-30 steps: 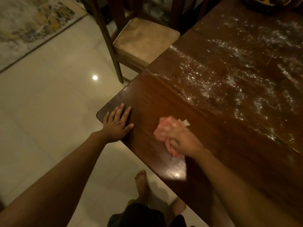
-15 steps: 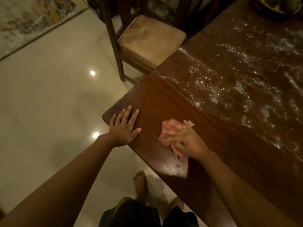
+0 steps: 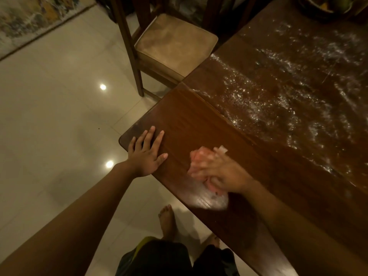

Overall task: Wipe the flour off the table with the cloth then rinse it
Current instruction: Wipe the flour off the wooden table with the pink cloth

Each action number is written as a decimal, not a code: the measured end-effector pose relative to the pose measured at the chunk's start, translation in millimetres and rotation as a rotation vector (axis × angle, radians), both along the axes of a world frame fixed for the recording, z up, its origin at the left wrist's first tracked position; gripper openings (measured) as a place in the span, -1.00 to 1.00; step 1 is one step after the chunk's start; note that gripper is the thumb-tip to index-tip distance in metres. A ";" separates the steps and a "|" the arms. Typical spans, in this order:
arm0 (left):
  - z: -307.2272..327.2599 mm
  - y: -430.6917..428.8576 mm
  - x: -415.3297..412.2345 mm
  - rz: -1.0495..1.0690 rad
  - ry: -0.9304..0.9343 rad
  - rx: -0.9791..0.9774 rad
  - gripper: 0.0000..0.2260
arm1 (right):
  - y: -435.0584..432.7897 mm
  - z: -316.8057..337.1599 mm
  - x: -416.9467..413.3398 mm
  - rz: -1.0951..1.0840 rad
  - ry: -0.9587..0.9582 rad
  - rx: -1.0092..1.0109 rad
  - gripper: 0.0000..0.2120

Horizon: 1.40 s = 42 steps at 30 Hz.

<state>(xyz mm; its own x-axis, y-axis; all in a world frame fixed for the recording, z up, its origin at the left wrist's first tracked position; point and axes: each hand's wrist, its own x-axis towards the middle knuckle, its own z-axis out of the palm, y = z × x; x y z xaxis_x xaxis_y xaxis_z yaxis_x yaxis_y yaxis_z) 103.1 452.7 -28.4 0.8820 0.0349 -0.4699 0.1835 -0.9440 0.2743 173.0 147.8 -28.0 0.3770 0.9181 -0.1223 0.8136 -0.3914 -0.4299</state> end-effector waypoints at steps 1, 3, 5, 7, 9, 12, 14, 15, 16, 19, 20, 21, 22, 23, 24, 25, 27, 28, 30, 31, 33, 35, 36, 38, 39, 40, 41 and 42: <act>-0.2 -0.2 -0.2 -0.001 -0.002 -0.003 -0.29 | -5.8 -0.4 15.8 -0.153 0.011 0.013 -0.40; -0.8 0.1 -0.5 0.000 -0.007 0.000 -0.29 | 4.6 2.2 39.1 -0.498 0.033 0.005 -0.35; -0.8 0.4 -0.7 0.002 -0.012 0.007 -0.30 | 39.0 1.8 49.1 -0.700 -0.018 -0.046 -0.39; -0.9 0.5 -1.1 0.001 -0.006 0.011 -0.30 | 76.8 1.3 45.5 -0.673 -0.106 -0.062 -0.42; -1.7 0.9 -1.5 0.003 -0.003 0.016 -0.29 | 97.2 -1.4 28.1 -0.490 -0.114 -0.030 -0.43; -2.9 1.7 -1.2 -0.004 0.003 0.027 -0.22 | 82.4 -6.2 -11.4 -0.186 -0.009 0.021 -0.41; -1.6 2.0 -0.4 -0.003 0.017 0.023 -0.24 | 49.8 -6.7 -28.5 -0.046 0.056 0.036 -0.46; -0.5 2.2 -0.1 0.000 0.024 0.018 -0.26 | 31.2 -6.1 -30.1 0.008 0.061 0.042 -0.49; 0.5 2.0 0.0 0.003 0.028 0.014 -0.26 | 11.1 -6.7 -26.4 0.013 0.057 0.047 -0.51; 2.0 2.0 0.1 -0.001 0.035 0.014 -0.27 | -44.3 -2.9 -4.3 -0.409 0.066 0.085 -0.53; 2.4 2.0 0.5 -0.003 0.041 0.013 -0.27 | -56.4 0.8 0.1 -0.627 0.074 0.093 -0.49; 2.4 2.0 0.8 -0.002 0.047 0.013 -0.27 | -62.5 4.1 -0.4 -0.822 0.080 0.092 -0.44; 2.9 1.3 1.0 0.003 0.049 0.014 -0.27 | -61.9 7.1 -5.1 -0.961 0.077 0.093 -0.40; 3.0 0.9 1.2 0.010 0.048 0.014 -0.26 | -57.6 8.4 -12.7 -1.020 0.063 0.101 -0.38; 2.8 0.2 1.5 0.015 0.048 0.013 -0.25 | -52.4 7.4 -22.5 -1.002 0.044 0.111 -0.38; 2.8 0.2 1.7 0.018 0.049 0.013 -0.25 | -48.2 6.1 -34.0 -0.915 0.035 0.124 -0.40; 2.4 0.5 2.0 0.018 0.049 0.020 -0.26 | -48.8 0.1 -62.1 -0.606 0.060 0.119 -0.43; 2.9 -0.1 2.3 0.015 0.054 0.026 -0.28 | -54.5 -1.8 -75.7 -0.444 0.082 0.092 -0.44; 3.8 -5.0 2.5 0.019 0.083 0.040 -0.31 | -74.9 -0.9 -88.3 -0.190 0.135 0.018 -0.48; 4.6 -10.0 2.6 0.033 0.100 0.041 -0.33 | -85.2 4.3 -85.1 -0.121 0.148 -0.003 -0.50; 6.8 -24.6 1.4 0.078 0.120 0.039 -0.33 | -102.1 12.1 -74.9 -0.226 0.153 0.031 -0.56; 8.7 -41.6 -1.8 0.113 0.130 0.038 -0.31 | -115.1 10.1 -63.2 -0.719 0.177 0.158 -0.53; 8.4 -50.2 -4.3 0.130 0.128 0.035 -0.31 | -115.0 9.0 -60.8 -0.978 0.151 0.163 -0.45; 6.3 -64.7 -9.8 0.173 0.092 0.035 -0.31 | -97.0 4.8 -62.0 -1.195 0.042 0.091 -0.39; 4.5 -70.0 -11.5 0.192 0.071 0.038 -0.31 | -84.2 3.8 -65.3 -1.151 0.001 0.073 -0.42; 2.8 -74.1 -12.7 0.209 0.059 0.044 -0.31 | -71.0 4.0 -70.5 -1.037 -0.013 0.075 -0.44; 1.4 -76.7 -13.1 0.223 0.057 0.052 -0.30 | -58.9 5.4 -77.6 -0.872 -0.002 0.080 -0.45; 0.7 -78.4 -13.3 0.233 0.061 0.062 -0.29 | -48.8 7.5 -88.2 -0.678 0.019 0.058 -0.43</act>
